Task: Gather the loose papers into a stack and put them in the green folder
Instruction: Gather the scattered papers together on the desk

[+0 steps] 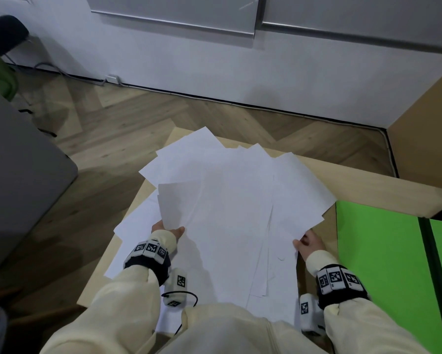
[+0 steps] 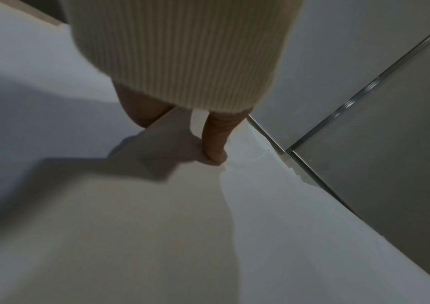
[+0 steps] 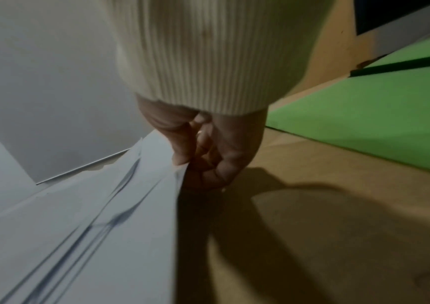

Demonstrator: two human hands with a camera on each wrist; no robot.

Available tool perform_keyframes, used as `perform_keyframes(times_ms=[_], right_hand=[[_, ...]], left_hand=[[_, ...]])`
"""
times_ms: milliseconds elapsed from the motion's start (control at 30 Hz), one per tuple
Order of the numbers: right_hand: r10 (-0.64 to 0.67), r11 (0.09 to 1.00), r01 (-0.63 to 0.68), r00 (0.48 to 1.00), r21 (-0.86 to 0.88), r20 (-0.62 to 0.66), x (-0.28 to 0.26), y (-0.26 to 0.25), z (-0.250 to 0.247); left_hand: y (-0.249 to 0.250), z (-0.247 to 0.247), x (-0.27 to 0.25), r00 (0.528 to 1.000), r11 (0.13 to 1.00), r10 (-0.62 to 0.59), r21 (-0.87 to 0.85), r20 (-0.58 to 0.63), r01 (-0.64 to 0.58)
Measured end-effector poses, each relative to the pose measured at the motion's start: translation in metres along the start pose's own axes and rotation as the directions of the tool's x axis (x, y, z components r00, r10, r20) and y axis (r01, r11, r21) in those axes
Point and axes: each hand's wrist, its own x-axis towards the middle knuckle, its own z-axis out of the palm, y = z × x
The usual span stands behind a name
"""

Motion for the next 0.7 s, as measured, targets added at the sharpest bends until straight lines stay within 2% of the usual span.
perform_keyframes(times_ms=[100,167,200,267,333,400,500,533,600,633,700], right_hand=[[0.053,0.998,-0.047,0.987,-0.042,0.150,0.001,0.006,-0.010],[0.072,0.997,-0.073,0.987,0.008,0.141,0.003,0.004,-0.012],[0.068,0.994,-0.075,0.994,0.079,0.090,0.002,0.000,-0.012],[0.065,0.980,-0.045,0.993,0.193,-0.100,0.001,-0.010,-0.007],[0.064,0.977,0.007,0.944,0.213,-0.325,-0.003,-0.024,-0.002],[0.067,0.978,0.027,0.897,0.205,-0.436,-0.005,-0.033,0.005],[-0.012,0.999,0.034,0.895,0.042,-0.446,-0.006,-0.039,0.015],[-0.020,0.998,0.043,0.890,0.039,-0.456,-0.007,-0.040,0.015],[0.055,0.986,0.023,0.893,0.166,-0.446,-0.009,-0.042,0.008],[0.113,0.979,-0.029,0.903,0.204,-0.415,-0.009,-0.042,0.001],[0.175,0.980,-0.135,0.937,0.148,-0.303,-0.010,-0.039,-0.013]], left_hand=[[0.001,0.000,-0.001,1.000,1.000,0.001,0.013,-0.011,-0.001],[0.003,0.002,-0.003,1.000,1.000,-0.005,-0.007,-0.004,0.005],[0.003,0.003,-0.004,1.000,1.000,-0.005,-0.024,0.004,0.005],[0.004,0.003,-0.005,1.000,1.000,-0.003,-0.031,0.014,0.003],[0.005,0.002,-0.007,1.000,1.000,-0.009,-0.016,0.017,0.010],[0.005,0.001,-0.008,1.000,1.000,-0.015,-0.008,0.020,0.015],[0.007,0.000,-0.009,0.999,1.000,-0.027,0.005,0.016,0.027],[0.008,-0.001,-0.010,0.999,0.999,-0.036,0.014,0.015,0.035],[0.011,-0.003,-0.009,0.998,0.998,-0.055,0.040,0.018,0.054],[0.011,-0.004,-0.007,0.998,0.997,-0.062,0.045,0.022,0.061],[0.009,-0.008,-0.003,0.997,0.996,-0.075,0.039,0.015,0.075]])
